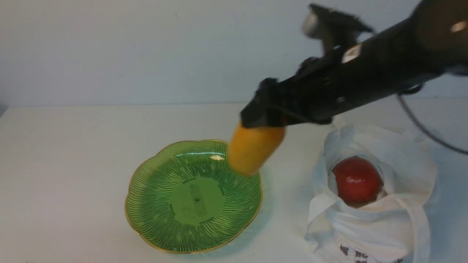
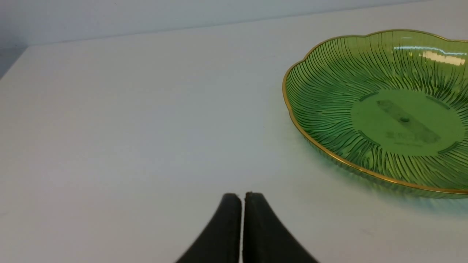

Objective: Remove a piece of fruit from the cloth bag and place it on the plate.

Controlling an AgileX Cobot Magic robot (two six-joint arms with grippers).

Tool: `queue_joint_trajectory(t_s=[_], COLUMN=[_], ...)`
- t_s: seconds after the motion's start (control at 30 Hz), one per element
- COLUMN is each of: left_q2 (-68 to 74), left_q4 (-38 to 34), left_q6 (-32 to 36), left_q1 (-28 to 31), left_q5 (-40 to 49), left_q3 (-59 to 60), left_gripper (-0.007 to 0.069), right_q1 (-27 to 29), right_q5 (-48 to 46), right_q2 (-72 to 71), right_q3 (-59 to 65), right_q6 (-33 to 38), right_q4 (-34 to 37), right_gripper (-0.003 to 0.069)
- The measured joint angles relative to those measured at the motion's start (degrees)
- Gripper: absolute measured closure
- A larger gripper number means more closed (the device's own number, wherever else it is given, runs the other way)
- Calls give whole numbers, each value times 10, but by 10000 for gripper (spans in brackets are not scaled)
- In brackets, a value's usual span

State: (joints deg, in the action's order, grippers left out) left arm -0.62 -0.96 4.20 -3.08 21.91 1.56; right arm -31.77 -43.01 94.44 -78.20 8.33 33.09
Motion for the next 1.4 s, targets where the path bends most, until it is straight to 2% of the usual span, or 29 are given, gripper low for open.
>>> queue_joint_trajectory(t_s=[0.2, 0.43, 0.5, 0.6, 0.73, 0.87, 1.07, 1.1, 1.17, 1.27, 1.4], left_q2=[0, 0, 0, 0, 0, 0, 0, 0, 0, 0, 0], left_q4=[-2, -3, -3, -3, -3, -4, -4, -4, -4, -5, -5], left_q6=[0, 0, 0, 0, 0, 0, 0, 0, 0, 0, 0], left_q1=[0, 0, 0, 0, 0, 0, 0, 0, 0, 0, 0], left_q5=[0, 0, 0, 0, 0, 0, 0, 0, 0, 0, 0], left_q3=[0, 0, 0, 0, 0, 0, 0, 0, 0, 0, 0], left_gripper=[633, 633, 633, 633, 633, 633, 633, 633, 633, 633, 633], right_q1=[-49, -56, -56, -57, -53, -30, 24, 49, 63, 107, 138], right_q5=[91, 139, 142, 142, 123, 58, -98, -170, -218, -274, -283], right_q2=[136, 209, 209, 209, 207, 195, 156, 144, 138, 125, 103], right_q3=[-1, -1, -2, -3, -23, -68, -182, -235, -267, -322, -311], right_q6=[65, 138, 157, 174, 178, 150, 60, 17, -9, -66, -94], right_q4=[121, 206, 213, 206, 160, 81, -63, -133, -175, -293, -342], right_gripper=[132, 131, 103, 4, -28, -31, -32, -32, -32, 18, 146])
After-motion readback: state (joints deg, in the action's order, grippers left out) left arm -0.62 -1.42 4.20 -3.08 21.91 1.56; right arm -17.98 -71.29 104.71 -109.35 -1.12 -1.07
